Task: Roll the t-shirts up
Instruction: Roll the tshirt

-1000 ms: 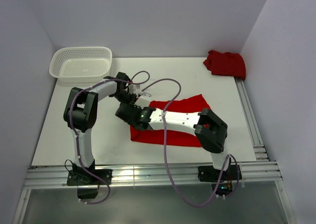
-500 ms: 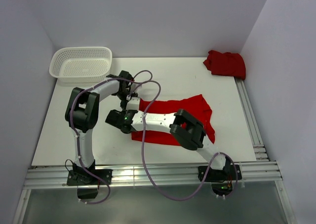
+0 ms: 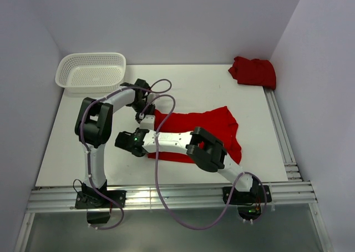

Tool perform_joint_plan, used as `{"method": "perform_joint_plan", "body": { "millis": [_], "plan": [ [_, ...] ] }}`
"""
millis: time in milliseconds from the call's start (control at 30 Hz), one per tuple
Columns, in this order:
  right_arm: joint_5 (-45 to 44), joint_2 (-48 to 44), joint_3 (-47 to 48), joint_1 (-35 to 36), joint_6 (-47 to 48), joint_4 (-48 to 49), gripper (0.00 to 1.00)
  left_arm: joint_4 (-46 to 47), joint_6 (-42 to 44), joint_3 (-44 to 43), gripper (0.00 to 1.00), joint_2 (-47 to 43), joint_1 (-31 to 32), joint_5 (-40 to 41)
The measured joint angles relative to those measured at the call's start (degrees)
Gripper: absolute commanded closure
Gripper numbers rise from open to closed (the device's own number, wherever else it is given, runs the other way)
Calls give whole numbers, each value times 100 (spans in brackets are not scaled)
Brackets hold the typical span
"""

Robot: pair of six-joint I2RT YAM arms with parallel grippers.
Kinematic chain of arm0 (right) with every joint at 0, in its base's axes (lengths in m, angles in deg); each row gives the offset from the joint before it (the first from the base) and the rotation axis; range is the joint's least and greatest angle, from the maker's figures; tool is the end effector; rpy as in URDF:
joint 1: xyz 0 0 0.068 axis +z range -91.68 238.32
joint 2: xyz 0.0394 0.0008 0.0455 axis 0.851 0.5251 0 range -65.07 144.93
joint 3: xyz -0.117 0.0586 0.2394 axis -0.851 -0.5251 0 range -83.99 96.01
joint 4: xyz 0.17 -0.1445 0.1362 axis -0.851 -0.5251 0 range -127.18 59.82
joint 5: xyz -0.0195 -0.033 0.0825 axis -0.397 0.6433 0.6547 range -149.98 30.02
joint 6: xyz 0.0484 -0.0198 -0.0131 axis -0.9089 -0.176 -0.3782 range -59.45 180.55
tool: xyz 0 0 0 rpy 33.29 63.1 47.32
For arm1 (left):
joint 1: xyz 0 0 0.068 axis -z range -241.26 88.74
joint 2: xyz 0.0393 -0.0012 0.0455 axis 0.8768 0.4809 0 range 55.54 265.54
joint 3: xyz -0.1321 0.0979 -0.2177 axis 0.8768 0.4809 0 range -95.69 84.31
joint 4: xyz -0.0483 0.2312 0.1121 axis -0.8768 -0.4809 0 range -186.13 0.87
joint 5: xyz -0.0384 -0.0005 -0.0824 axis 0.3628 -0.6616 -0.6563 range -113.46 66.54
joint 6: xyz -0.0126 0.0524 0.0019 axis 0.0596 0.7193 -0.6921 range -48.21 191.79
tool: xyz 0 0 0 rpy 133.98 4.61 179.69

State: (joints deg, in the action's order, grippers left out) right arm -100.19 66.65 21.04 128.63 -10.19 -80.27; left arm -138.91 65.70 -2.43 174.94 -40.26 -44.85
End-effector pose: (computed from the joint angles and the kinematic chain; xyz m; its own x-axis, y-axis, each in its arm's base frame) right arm 0.1781 0.4297 0.1557 -0.7400 0.0720 -0.6687 0.0890 0.9960 0.0087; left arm 0.3709 -0.1562 0.1556 -0.9604 0.2628 -0.0926 0.2781 0.8850 -0.3735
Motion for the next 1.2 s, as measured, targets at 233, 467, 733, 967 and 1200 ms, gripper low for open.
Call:
{"method": "perform_joint_plan", "body": {
  "millis": [233,467,733,967,1200],
  "plan": [
    [-13,-55,-168,0,-140,-22,86,-160,0,-157,90,98,0,-15],
    [125,-811,-1521,-42,-293,1318,100,-396,-9,-424,66,284,-26,-181],
    [1316,-2214,-4199,-372,-496,4516,100,-181,83,-953,42,328,-409,-828],
    [2433,-2573,-5818,-839,-1073,7173,100,-57,278,-745,42,-4,-990,-1493],
    [3099,-2179,-6415,-1075,-1668,9003,100,111,713,192,43,-179,-1102,-1899]
  ]
}}
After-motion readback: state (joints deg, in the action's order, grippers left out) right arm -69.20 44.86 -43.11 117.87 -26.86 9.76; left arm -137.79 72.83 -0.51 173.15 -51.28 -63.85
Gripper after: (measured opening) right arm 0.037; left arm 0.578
